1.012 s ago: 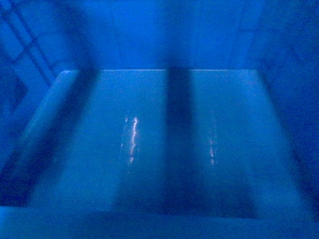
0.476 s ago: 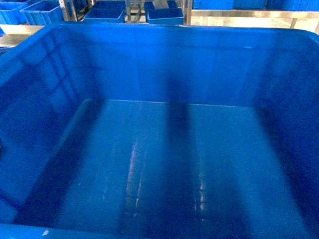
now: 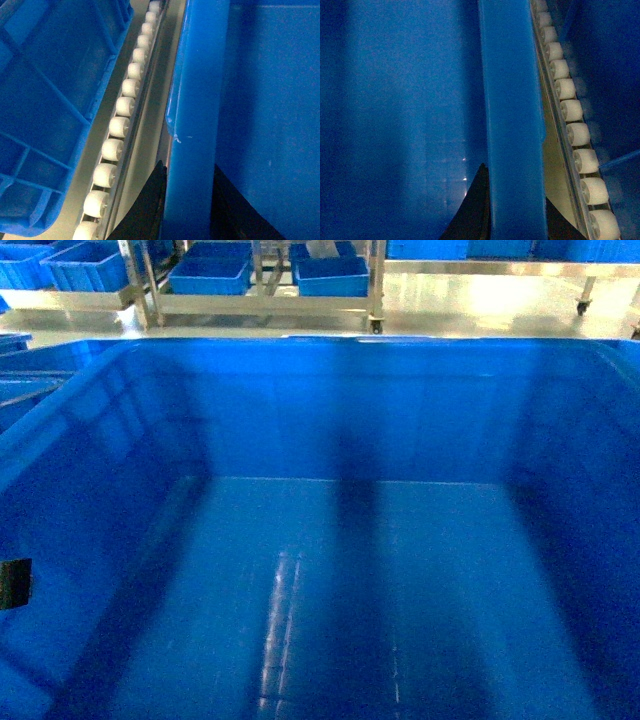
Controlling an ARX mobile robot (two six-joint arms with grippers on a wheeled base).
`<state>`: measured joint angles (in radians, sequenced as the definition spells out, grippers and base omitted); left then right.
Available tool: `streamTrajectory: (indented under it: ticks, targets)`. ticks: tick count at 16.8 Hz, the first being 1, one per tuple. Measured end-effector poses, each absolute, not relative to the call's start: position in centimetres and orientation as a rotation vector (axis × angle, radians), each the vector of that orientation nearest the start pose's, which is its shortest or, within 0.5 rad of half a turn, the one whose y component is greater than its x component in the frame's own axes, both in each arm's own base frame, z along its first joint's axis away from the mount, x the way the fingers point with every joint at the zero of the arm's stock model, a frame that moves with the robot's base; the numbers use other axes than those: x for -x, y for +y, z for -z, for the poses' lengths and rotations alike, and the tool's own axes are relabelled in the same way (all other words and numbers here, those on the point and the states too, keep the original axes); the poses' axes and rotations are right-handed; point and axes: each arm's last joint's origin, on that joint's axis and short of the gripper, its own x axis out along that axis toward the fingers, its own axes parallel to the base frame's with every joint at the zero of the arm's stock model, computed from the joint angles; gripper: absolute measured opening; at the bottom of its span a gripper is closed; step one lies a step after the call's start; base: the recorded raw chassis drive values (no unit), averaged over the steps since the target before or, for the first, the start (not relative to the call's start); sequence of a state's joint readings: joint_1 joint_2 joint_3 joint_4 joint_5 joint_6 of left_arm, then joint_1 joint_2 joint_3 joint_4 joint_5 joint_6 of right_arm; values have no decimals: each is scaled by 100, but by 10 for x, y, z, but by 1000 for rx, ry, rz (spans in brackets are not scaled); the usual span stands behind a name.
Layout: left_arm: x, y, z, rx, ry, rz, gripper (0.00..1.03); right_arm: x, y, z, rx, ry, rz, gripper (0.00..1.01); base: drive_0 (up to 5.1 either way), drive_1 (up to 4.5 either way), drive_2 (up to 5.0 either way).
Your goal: Place box next to blue box on left shelf
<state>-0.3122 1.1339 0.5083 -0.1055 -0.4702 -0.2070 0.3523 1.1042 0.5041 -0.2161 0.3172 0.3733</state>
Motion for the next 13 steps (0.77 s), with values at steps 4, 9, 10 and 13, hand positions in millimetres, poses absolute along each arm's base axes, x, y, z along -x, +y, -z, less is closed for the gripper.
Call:
streamTrajectory:
  ticks: [4,9,10,13]
  targets:
    - [-202,-53,-191,77,590,-324,45,-184,57,-187,-112,764,157,37,0,0,0]
    - [-193,-49,-239,183,331,-441,100,-179,55,-241,-132,574,179,98,0,0,0]
    - [-190,-50,-255,196,237,-455,97,-176,59,-255,-139,525,157,99,0,0,0]
    - [-179,-61,-287,150,115,-428,98,-167,71,-283,-123,425,104,98,0,0,0]
